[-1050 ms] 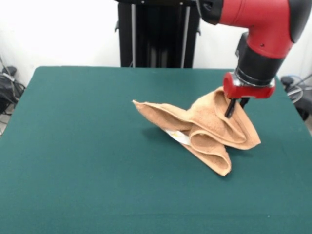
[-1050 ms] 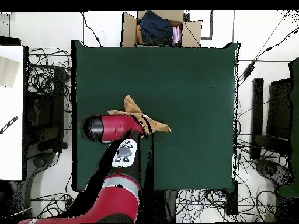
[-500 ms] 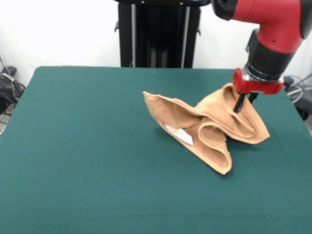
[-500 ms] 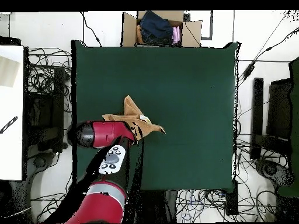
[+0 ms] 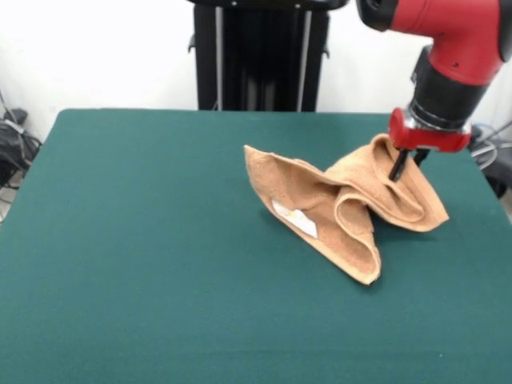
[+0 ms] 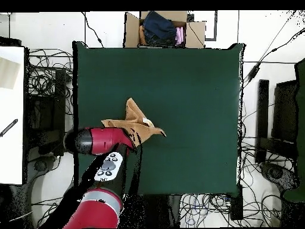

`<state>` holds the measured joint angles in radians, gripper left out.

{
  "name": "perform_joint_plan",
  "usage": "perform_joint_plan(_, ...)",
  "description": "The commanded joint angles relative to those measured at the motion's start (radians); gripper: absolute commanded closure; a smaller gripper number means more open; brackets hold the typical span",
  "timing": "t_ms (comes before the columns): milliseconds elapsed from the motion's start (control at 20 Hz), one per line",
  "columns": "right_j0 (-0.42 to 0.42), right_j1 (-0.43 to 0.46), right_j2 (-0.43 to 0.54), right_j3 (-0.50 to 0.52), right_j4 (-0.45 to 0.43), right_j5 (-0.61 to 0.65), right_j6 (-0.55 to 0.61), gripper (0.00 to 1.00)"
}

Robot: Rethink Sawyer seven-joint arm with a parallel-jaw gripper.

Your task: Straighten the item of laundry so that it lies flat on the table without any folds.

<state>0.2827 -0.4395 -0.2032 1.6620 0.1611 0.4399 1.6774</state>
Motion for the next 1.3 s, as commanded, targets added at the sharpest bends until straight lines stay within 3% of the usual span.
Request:
perform_joint_plan(50,0.036,0.03,0.019,0.074,0.072,-0.052,0.318,1.0)
perform_joint_plan(1300,0.141,0.013,0.002,0.124,0.169,-0.074,0.351,1.0)
